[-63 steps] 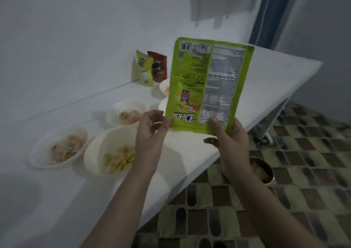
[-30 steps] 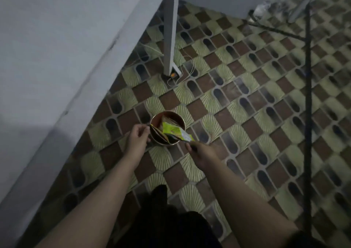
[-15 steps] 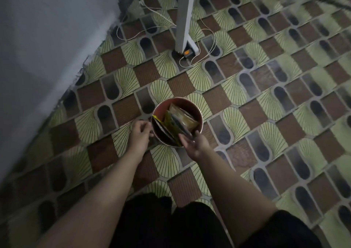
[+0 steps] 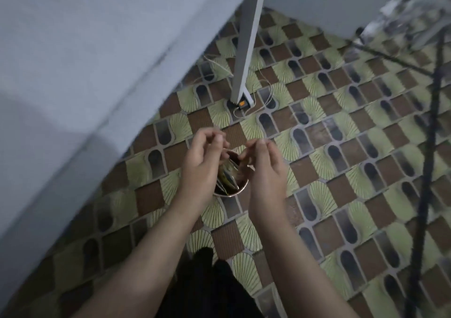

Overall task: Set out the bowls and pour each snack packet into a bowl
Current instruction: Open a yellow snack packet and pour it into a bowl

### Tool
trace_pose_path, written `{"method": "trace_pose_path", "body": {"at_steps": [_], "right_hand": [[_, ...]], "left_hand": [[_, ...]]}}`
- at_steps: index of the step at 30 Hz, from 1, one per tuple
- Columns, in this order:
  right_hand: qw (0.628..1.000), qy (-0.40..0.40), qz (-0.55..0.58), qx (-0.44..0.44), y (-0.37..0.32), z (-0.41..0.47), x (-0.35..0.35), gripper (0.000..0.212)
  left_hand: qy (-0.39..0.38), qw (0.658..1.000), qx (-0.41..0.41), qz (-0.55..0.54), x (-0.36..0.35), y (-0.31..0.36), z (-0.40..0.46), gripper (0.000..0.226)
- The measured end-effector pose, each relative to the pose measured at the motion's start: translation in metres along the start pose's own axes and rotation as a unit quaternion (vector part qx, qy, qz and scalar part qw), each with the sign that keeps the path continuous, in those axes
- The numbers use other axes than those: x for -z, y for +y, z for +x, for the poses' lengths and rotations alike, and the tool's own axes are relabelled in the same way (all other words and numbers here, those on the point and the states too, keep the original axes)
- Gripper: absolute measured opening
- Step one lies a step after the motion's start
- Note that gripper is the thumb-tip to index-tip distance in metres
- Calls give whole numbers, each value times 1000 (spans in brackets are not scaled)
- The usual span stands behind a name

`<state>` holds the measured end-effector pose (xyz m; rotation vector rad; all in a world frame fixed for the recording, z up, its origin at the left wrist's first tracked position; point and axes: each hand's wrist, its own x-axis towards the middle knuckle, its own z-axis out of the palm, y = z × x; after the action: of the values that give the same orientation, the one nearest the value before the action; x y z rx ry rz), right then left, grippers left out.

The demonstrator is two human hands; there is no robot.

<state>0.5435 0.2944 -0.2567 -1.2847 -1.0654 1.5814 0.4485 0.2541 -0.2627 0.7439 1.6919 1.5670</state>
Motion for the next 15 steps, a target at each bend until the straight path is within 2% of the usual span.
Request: {"method": "trace_pose_path", "body": {"at_steps": [3,7,15], "right_hand": [[991,-63,-36,108,-80,-41,-20,28],[955,-175,-87,225,-149,-87,-59,27],[875,-346,-125,315,-199,-167,-186,26]], "left_hand": [[48,996,-68,-32,16,80,-23,16],[116,984,-133,-20,60,156,-51,18],[299,929,-220,-9,206,236,-105,19]]}}
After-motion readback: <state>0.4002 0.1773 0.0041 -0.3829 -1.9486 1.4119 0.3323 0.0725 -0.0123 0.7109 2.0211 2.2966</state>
